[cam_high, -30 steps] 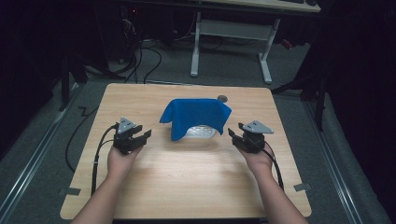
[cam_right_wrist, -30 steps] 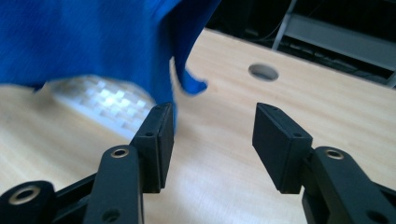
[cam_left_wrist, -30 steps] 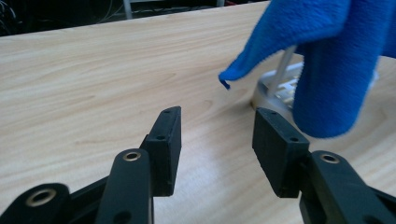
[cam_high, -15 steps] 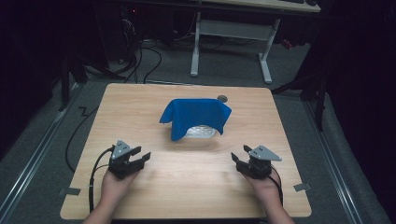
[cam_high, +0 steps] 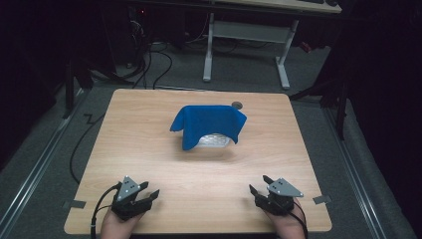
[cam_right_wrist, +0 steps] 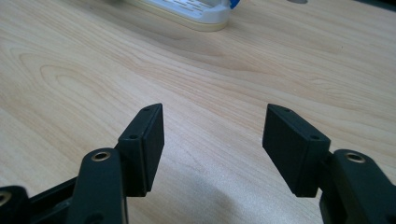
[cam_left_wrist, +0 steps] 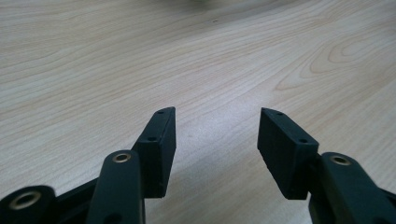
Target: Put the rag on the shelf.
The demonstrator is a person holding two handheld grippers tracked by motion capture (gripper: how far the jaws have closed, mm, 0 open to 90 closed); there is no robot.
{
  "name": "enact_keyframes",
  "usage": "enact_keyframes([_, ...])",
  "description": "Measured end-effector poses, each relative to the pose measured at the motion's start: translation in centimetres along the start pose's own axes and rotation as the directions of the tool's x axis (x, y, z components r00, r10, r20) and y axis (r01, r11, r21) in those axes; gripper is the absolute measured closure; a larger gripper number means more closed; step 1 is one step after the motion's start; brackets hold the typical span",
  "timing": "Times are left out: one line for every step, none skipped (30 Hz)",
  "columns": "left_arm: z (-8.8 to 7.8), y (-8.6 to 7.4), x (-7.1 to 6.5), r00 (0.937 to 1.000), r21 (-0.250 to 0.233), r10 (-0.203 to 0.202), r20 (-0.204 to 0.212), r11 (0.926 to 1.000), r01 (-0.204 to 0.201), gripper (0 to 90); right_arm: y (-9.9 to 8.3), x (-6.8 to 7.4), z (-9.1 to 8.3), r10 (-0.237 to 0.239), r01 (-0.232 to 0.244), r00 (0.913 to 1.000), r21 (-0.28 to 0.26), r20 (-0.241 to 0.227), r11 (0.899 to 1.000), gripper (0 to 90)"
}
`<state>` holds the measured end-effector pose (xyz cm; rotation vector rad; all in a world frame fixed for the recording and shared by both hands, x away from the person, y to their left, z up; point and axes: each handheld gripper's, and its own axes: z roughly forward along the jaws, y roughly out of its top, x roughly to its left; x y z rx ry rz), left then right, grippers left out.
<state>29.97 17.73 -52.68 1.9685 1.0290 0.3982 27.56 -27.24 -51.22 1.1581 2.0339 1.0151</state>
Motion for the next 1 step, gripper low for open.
enact_keyframes([0.09, 0.0, 0.09, 1.0, 0.003, -0.008, 0.005, 1.0, 0.008, 47.6, -0.02, -0.14, 0.12, 0.011, -0.011, 0.9999, 0.001, -0.005, 1.0, 39.2])
